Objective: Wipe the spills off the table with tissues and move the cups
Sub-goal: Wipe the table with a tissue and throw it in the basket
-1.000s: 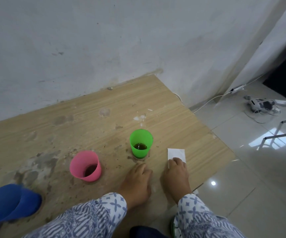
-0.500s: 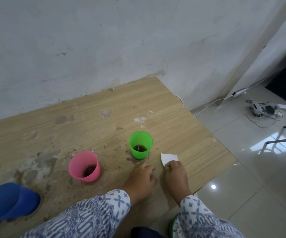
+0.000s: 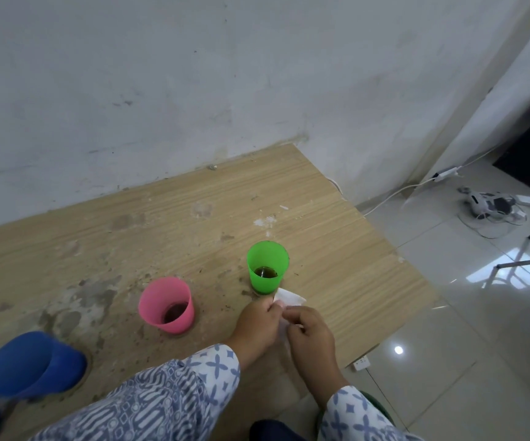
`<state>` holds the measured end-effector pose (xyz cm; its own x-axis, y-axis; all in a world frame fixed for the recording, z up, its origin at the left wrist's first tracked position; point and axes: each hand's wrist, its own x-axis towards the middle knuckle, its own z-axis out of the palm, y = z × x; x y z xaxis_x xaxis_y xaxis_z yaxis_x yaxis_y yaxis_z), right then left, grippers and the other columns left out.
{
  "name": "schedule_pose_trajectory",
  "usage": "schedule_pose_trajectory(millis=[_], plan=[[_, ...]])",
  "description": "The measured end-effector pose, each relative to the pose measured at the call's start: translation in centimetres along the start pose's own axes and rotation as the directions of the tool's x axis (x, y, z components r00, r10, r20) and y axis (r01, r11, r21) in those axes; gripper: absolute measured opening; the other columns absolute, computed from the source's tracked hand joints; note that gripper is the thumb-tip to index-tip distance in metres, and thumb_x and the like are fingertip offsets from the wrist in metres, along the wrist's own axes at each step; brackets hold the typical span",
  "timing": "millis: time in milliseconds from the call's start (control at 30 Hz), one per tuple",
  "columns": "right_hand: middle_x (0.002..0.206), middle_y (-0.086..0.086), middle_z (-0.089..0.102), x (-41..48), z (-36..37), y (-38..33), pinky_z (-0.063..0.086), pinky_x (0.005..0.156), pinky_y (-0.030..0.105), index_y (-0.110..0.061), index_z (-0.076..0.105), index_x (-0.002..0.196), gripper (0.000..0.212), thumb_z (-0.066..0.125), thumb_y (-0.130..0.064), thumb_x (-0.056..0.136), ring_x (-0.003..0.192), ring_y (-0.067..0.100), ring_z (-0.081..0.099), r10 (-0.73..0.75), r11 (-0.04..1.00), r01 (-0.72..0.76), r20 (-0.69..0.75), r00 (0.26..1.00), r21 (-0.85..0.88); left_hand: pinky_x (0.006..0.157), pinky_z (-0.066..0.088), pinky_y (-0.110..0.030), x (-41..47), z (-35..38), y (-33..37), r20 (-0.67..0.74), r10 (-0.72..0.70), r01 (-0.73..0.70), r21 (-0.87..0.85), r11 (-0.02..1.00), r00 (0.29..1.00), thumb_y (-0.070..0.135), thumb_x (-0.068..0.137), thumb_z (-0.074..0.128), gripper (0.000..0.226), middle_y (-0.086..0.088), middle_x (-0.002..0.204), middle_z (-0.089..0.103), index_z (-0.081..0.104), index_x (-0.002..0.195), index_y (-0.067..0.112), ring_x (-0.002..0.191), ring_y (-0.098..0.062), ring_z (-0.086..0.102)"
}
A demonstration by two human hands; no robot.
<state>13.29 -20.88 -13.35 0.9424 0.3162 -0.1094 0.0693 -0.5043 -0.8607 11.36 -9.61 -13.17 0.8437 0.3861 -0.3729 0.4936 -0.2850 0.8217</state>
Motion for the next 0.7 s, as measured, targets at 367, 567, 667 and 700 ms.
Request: schedule_pose_trajectory(millis=[367, 567, 667, 700], plan=[[0.080, 0.002, 0.065, -1.8, 1.5, -6.4, 0.050, 0.062, 0.030, -0.019, 0.060, 0.096, 0.022, 0.058, -0.004, 0.080, 0.070, 0.014, 0.059, 0.085, 0.928, -0.072, -0.020, 0.996, 0.365, 0.065, 0.050, -0.036, -4.9, -5.6, 1.0, -0.181, 0.071, -0.112, -0.232, 0.966, 0.981, 0.040, 0.089, 0.050, 0.035, -0.011, 0.082, 0.070, 0.063, 0.086, 0.007, 0.073, -0.024, 0.064], [0.079, 0.006, 0.067, -2.9, 4.7, -10.9, 0.051, 0.067, 0.035, -0.016, 0.063, 0.087, 0.013, 0.058, -0.005, 0.082, 0.071, 0.018, 0.060, -0.041, 0.933, 0.002, 0.102, 0.994, 0.359, 0.079, 0.053, -0.043, -8.0, -10.6, -0.4, -0.348, 0.074, -0.162, -0.230, 0.960, 0.934, 0.030, 0.096, 0.049, 0.025, -0.010, 0.095, 0.069, 0.064, 0.099, 0.011, 0.088, -0.023, 0.065], [0.081, 0.005, 0.069, -3.6, 6.4, -13.0, 0.053, 0.071, 0.042, -0.018, 0.064, 0.086, 0.013, 0.059, -0.007, 0.083, 0.076, 0.023, 0.064, -0.104, 0.936, 0.035, 0.180, 0.978, 0.350, 0.079, 0.055, -0.034, -9.8, -13.2, -1.4, -0.444, 0.058, -0.180, -0.237, 0.955, 0.894, 0.032, 0.095, 0.051, 0.025, -0.003, 0.103, 0.068, 0.063, 0.108, 0.015, 0.091, -0.015, 0.064], [0.081, 0.004, 0.069, -3.8, 6.8, -13.6, 0.053, 0.071, 0.044, -0.018, 0.065, 0.086, 0.012, 0.059, -0.008, 0.084, 0.078, 0.025, 0.064, -0.127, 0.935, 0.050, 0.201, 0.971, 0.351, 0.075, 0.055, -0.026, -10.3, -14.0, -1.7, -0.474, 0.048, -0.189, -0.256, 0.948, 0.879, 0.029, 0.096, 0.052, 0.020, 0.001, 0.104, 0.067, 0.062, 0.110, 0.019, 0.092, -0.010, 0.063]])
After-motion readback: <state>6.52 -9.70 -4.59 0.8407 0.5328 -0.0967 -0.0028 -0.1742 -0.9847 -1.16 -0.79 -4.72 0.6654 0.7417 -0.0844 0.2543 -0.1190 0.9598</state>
